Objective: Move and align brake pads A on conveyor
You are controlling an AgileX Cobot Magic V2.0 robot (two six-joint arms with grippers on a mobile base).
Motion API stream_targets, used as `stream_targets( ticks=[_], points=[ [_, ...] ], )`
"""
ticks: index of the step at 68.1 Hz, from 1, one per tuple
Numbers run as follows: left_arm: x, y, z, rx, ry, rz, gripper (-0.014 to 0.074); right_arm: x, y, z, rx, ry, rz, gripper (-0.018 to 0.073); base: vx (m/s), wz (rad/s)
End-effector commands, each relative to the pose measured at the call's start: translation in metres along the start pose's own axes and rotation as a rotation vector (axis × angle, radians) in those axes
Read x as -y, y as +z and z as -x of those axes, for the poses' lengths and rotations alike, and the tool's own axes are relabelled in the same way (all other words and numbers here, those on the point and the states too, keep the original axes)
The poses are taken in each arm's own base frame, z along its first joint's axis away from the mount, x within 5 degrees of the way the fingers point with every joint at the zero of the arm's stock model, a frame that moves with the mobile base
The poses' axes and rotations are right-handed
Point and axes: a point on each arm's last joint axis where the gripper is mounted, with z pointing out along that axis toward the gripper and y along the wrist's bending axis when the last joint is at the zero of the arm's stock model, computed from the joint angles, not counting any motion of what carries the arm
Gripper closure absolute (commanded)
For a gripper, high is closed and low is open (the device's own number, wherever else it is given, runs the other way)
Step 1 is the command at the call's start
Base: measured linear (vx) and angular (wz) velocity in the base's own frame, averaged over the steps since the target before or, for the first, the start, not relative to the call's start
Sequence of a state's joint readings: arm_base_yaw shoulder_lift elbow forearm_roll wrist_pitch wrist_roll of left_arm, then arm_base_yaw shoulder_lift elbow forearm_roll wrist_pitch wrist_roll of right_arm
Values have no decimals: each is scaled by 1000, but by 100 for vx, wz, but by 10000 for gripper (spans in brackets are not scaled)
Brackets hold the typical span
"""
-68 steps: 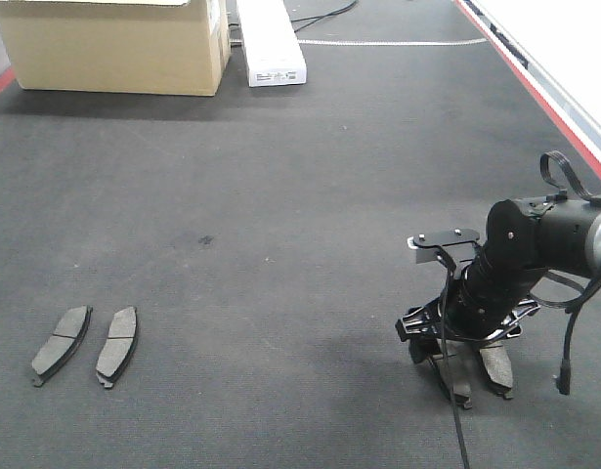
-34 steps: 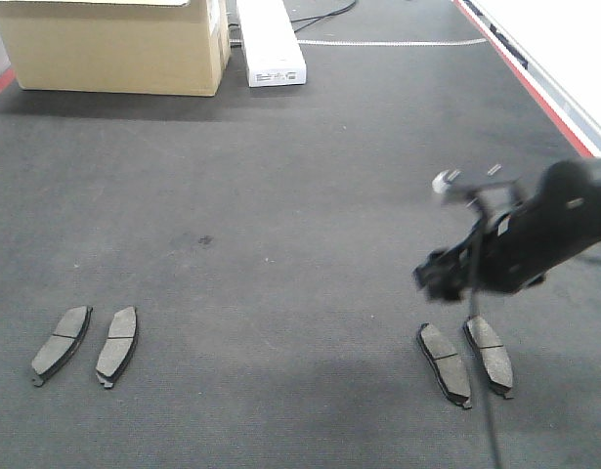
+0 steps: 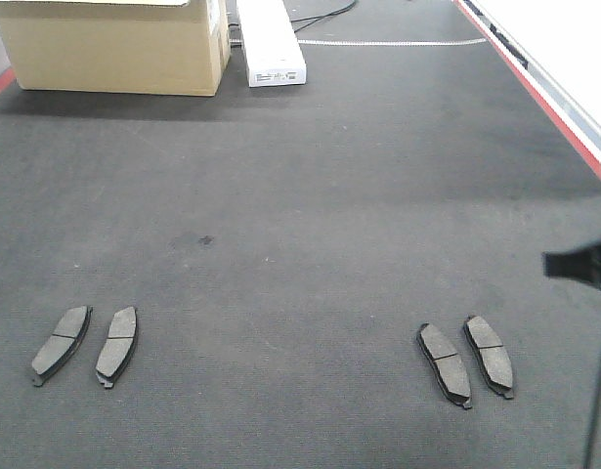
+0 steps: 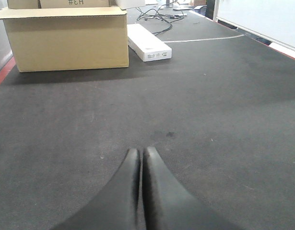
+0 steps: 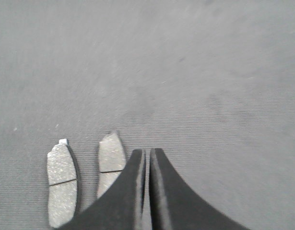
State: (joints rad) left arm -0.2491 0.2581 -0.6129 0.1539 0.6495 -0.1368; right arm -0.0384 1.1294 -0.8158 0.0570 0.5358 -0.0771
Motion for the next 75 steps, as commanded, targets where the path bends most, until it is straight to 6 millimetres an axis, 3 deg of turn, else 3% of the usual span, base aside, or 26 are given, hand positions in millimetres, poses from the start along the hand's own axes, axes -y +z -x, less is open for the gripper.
stream_targets(
  ticks=[1, 16, 34, 75],
  points=[
    [1, -1, 13, 80, -1, -9, 602, 2, -25, -2, 178, -10, -23, 571, 0, 0],
    [1, -1, 13, 79, -1, -9, 603, 0, -55, -40, 340, -12, -32, 569, 0, 0],
    [1, -1, 13, 79, -1, -9, 603, -1, -71, -78, 496, -13, -43, 569, 0, 0],
    [1, -1, 13, 79, -1, -9, 603, -2, -73, -83, 492, -13, -42, 569, 0, 0]
  ],
)
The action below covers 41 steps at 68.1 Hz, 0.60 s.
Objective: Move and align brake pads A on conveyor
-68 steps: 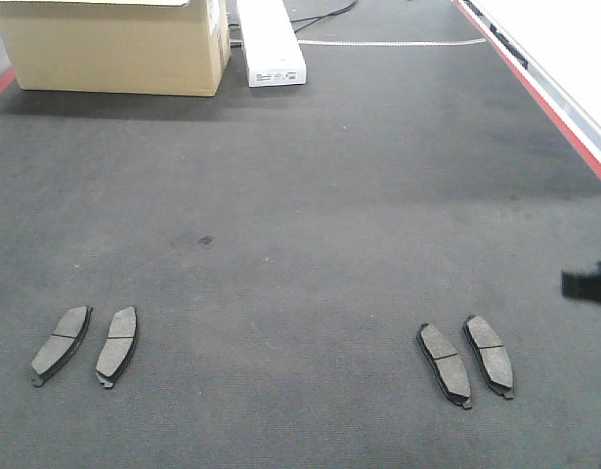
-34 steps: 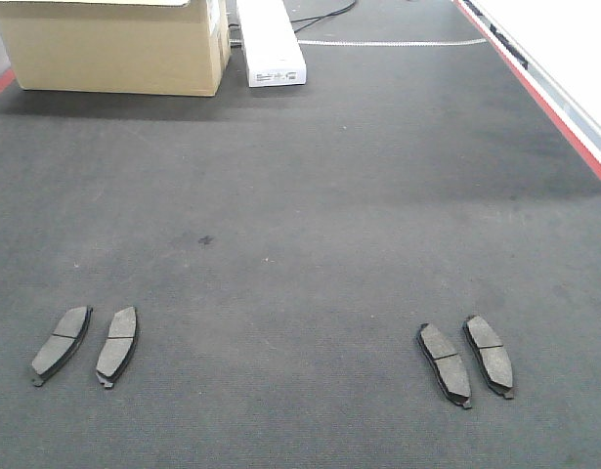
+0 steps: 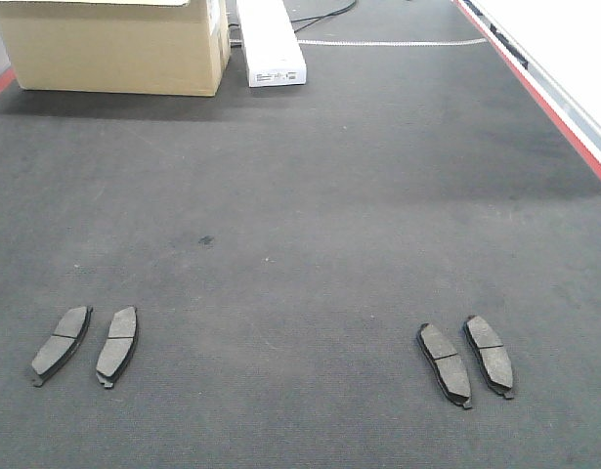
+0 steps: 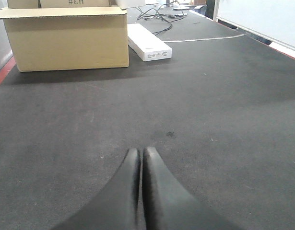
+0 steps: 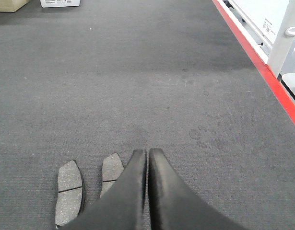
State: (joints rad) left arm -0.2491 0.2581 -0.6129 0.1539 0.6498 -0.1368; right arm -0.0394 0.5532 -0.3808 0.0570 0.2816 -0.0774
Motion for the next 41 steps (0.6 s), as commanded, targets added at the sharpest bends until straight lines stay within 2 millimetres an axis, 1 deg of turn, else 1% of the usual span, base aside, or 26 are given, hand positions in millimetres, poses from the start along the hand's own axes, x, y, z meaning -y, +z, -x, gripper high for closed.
stream_targets(
  ticks=[1, 32, 36, 41],
  points=[
    [1, -1, 13, 79, -1, -9, 603, 2, -3, 15, 98, -12, -16, 569, 0, 0],
    [1, -1, 13, 79, -1, -9, 603, 2, -3, 15, 98, -12, -16, 569, 0, 0],
    [1, 0, 11, 76, 0, -10, 603, 2, -3, 15, 98, -12, -16, 568, 0, 0],
    [1, 5, 4, 59, -1, 4, 603, 2, -3, 15, 98, -12, -16, 568, 0, 0]
  ],
)
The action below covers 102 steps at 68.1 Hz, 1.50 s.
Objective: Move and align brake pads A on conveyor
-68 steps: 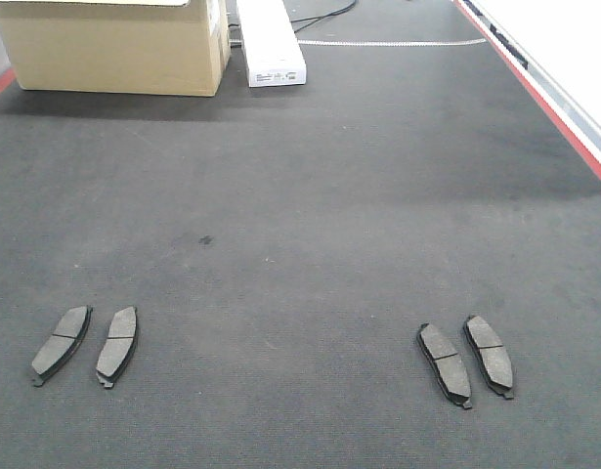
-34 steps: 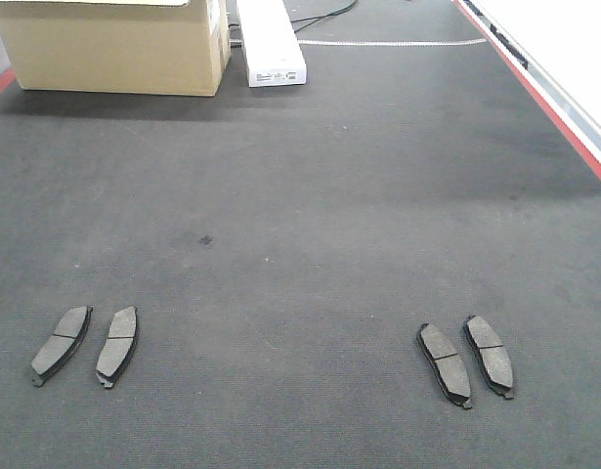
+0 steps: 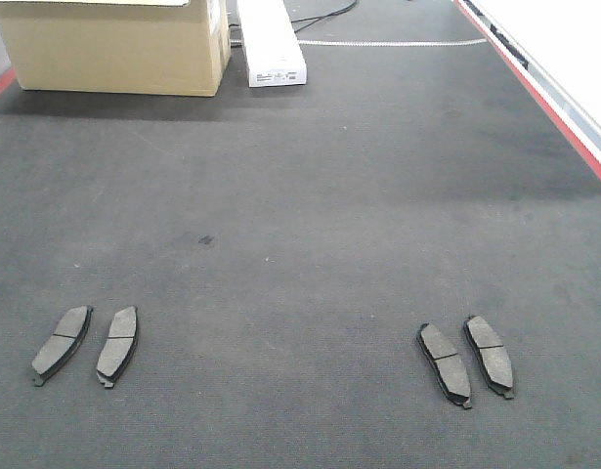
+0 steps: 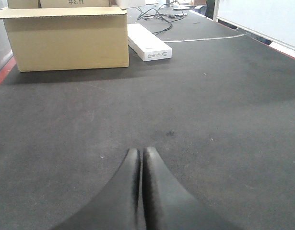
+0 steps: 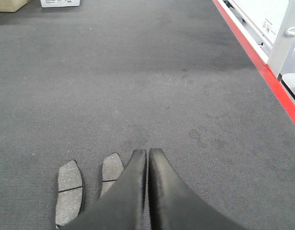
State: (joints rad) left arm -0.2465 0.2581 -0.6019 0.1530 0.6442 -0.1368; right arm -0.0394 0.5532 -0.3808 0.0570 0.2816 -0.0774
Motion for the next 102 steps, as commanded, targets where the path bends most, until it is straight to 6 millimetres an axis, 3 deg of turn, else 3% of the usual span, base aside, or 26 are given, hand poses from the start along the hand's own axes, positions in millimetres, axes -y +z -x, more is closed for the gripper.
stream_targets(
  ticks=[1, 21, 37, 54, 102],
  points=[
    [0, 4, 5, 60, -1, 8, 603, 2, -3, 15, 98, -12, -16, 568, 0, 0],
    [-3, 18, -33, 32, -94, 107, 603, 2, -3, 14, 90, -12, -15, 568, 0, 0],
    [-3, 25, -86, 193, -120, 126, 603, 2, -3, 14, 90, -12, -15, 568, 0, 0],
    [-3, 41, -142, 189, -148, 137, 603, 2, -3, 14, 90, -12, -15, 568, 0, 0],
    [-3, 41, -145, 155, -20, 148, 603, 2, -3, 14, 90, -12, -15, 568, 0, 0]
  ],
)
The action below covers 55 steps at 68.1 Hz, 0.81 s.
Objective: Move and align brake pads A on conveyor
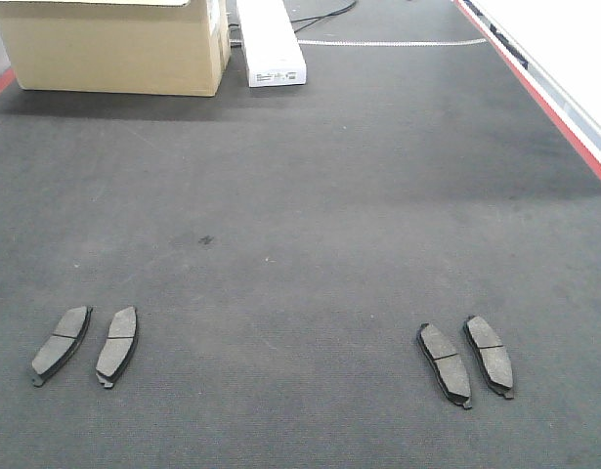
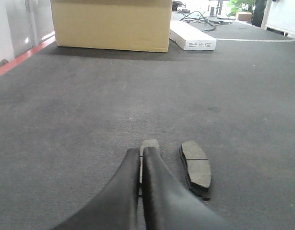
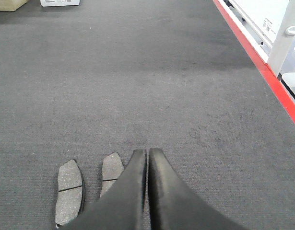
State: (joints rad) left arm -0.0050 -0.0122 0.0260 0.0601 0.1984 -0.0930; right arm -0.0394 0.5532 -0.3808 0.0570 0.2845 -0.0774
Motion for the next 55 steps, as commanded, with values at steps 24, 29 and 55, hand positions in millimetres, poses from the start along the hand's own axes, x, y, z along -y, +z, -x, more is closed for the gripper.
stream_targets(
  ticks=[24, 29, 55],
  points=[
    [1, 0, 2, 78, 102, -11, 603, 2, -3, 14, 92, -12, -15, 568, 0, 0],
    [1, 0, 2, 77, 102, -11, 603, 2, -3, 14, 92, -12, -15, 568, 0, 0],
    [1, 0, 2, 77, 102, -11, 603, 2, -3, 14, 91, -12, -15, 568, 0, 0]
  ],
)
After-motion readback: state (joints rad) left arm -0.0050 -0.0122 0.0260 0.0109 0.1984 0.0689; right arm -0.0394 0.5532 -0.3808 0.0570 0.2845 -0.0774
